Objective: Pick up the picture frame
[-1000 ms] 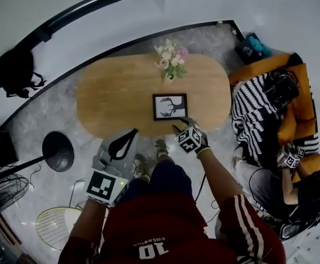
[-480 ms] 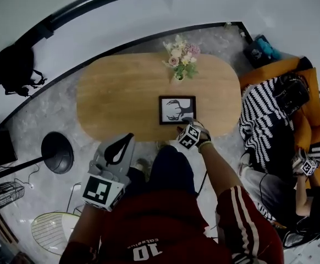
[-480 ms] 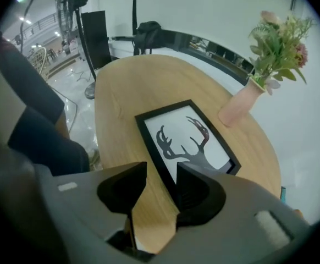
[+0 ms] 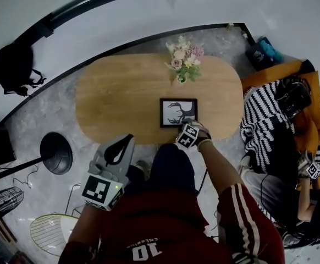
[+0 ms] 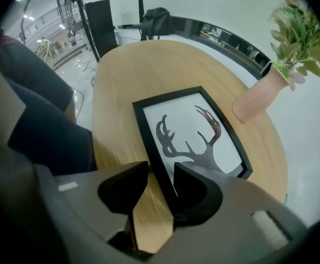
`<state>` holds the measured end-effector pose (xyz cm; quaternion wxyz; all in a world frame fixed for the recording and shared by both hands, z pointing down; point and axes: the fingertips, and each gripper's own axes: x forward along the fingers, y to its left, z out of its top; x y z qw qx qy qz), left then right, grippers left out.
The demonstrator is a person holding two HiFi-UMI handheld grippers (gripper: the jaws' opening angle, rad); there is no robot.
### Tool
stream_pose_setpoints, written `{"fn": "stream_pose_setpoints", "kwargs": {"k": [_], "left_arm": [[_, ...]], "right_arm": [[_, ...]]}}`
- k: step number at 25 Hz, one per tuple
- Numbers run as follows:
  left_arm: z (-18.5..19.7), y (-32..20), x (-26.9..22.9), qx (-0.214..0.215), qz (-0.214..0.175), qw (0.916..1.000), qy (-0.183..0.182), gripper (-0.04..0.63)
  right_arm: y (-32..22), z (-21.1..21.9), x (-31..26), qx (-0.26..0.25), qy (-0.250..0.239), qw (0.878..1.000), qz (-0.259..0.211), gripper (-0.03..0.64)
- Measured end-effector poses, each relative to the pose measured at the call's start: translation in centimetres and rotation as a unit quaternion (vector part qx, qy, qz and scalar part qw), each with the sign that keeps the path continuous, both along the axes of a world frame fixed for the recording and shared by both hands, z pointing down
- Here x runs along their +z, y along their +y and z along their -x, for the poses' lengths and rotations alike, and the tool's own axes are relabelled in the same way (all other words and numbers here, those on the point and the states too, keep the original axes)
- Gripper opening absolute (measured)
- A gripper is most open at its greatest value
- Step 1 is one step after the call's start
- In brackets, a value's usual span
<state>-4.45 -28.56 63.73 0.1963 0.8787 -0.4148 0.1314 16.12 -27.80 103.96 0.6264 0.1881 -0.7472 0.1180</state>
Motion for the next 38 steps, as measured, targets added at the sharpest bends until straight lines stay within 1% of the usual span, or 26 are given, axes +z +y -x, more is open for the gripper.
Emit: {"fn": "stream_pose_setpoints", "kwargs": {"k": [3, 6, 10, 14, 20, 26, 33, 36, 38], "left_arm": [[0.0, -0.2, 0.0, 0.0, 0.002, 1.0, 0.001, -0.002], [0.0, -0.1, 0.2, 0.004, 0.005, 1.0, 0.006, -0.002], [0.3, -0.3, 0.1, 0.003, 0.003, 1.0, 0.008, -0.002], [0.5, -0.1, -0.2, 0.005, 0.003, 0.9999, 0.009, -0.002], [0.7, -0.3, -1.6, -0.004, 0.005, 0.9999, 0.009, -0.002], [0.4, 0.2, -5.1, -0.003, 0.005, 1.0, 0.008, -0.002], [0.6, 1.2, -9.4, -0.011, 0.005, 0.9999, 0.002, -0.002], [0.9, 1.8, -10.7, -0.009, 0.015, 0.9997, -0.014, -0.002], [1.1, 2.4, -11.3, -0.013, 0.004, 0.9998, -0.013, -0.002]], "right_arm": [[0.4, 0.3, 0.1, -0.021, 0.018, 1.0, 0.002, 0.124], [0.5, 0.4, 0.0, -0.044, 0.038, 0.998, -0.007, 0.098], [0.8, 0.5, 0.0, -0.06, 0.048, 0.997, -0.016, 0.082], [0.6, -0.1, -0.4, -0.025, 0.044, 0.998, -0.028, 0.072], [0.2, -1.0, -2.7, 0.007, 0.029, 0.998, -0.047, 0.071], [0.3, -2.1, -7.2, 0.039, 0.019, 0.998, -0.055, 0.072], [1.1, -3.7, -13.3, 0.051, 0.017, 0.997, -0.063, 0.072], [1.5, -4.0, -16.5, 0.075, -0.001, 0.994, -0.076, 0.072], [1.9, -4.0, -18.5, 0.086, -0.018, 0.992, -0.09, 0.072]]}}
